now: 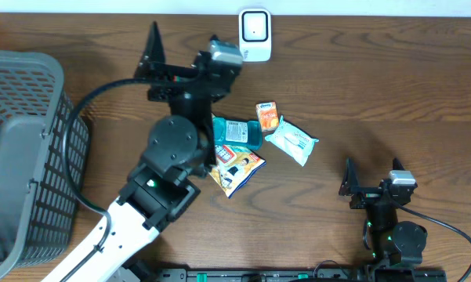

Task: Scan the item barcode
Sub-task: 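Open the left gripper and withdraw it back toward the basket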

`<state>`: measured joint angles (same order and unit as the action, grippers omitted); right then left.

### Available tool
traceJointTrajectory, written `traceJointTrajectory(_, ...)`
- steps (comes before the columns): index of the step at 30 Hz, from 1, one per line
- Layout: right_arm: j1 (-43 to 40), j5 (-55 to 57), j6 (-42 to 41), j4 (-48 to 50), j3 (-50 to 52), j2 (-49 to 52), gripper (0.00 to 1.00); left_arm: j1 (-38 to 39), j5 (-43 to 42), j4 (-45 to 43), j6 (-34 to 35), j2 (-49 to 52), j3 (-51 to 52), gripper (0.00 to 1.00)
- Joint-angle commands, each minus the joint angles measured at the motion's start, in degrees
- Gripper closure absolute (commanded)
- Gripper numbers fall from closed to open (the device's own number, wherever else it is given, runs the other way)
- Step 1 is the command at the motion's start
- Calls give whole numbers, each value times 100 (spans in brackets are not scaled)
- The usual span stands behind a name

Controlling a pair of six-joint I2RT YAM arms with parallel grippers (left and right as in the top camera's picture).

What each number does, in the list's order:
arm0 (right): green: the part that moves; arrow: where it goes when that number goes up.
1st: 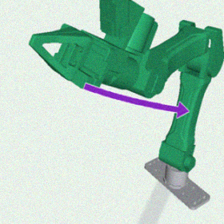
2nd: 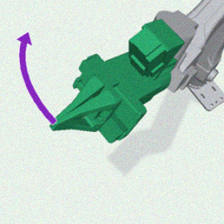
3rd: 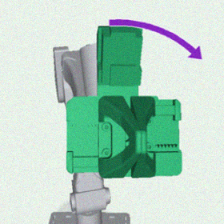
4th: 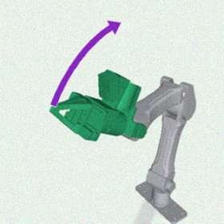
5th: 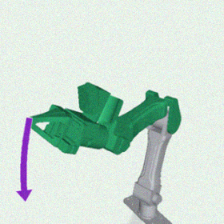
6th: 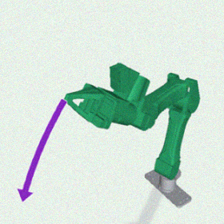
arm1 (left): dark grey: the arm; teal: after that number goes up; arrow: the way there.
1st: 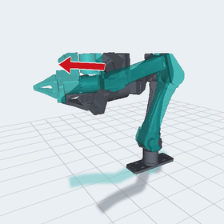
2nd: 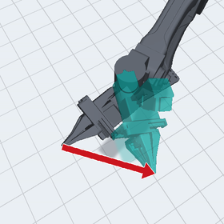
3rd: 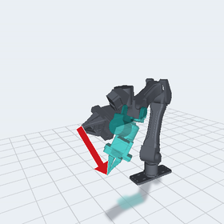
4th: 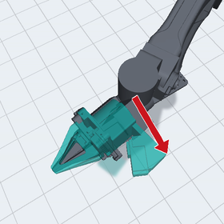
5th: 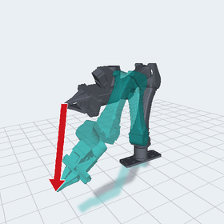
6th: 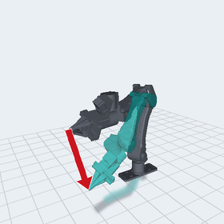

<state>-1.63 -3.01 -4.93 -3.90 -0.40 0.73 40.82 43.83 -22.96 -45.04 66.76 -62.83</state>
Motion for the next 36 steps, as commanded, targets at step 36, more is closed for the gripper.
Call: traceJointTrajectory(36, 50, 9, 74, -20, 9, -9, 1, -3003, -3425, 2900, 2463, -4240, -13, 5)
